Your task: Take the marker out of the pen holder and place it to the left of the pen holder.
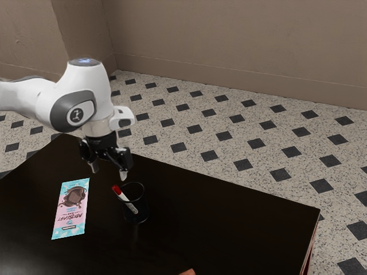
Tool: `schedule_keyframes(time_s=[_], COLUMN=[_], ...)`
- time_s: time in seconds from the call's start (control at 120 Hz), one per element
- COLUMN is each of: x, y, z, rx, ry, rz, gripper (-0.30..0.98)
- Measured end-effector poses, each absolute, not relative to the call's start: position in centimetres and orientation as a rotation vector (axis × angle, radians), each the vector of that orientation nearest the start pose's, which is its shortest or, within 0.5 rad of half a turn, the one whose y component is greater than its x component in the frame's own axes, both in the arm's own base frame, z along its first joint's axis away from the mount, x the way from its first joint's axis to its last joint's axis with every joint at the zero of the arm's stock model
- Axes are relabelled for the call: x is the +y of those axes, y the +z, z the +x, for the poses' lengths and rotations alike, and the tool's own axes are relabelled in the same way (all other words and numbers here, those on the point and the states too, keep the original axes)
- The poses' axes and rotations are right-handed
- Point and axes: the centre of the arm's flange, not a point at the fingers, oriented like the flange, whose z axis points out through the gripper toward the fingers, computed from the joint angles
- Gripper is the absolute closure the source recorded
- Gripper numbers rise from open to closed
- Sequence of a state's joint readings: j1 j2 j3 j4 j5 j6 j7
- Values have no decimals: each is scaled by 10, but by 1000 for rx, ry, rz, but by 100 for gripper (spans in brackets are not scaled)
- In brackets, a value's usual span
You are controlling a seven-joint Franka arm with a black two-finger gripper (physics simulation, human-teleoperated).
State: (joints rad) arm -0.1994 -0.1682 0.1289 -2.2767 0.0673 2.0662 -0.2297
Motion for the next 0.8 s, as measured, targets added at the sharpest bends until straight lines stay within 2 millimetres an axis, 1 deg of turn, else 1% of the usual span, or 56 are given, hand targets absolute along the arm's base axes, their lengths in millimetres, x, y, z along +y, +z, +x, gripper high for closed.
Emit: schedule_keyframes(time_s=[0.125,0.2,0.3,0.392,0.567,0.8], x=[-26,-25,-25,-20,-17,-16], y=[399,393,385,376,369,358], z=[473,470,473,478,485,489], rx=[-249,-265,-250,-238,-188,-139], ry=[68,64,45,36,2,1], rz=[-3110,-3116,-3121,-3121,-3122,-3125], gripper=[0,0,0,0,0,0])
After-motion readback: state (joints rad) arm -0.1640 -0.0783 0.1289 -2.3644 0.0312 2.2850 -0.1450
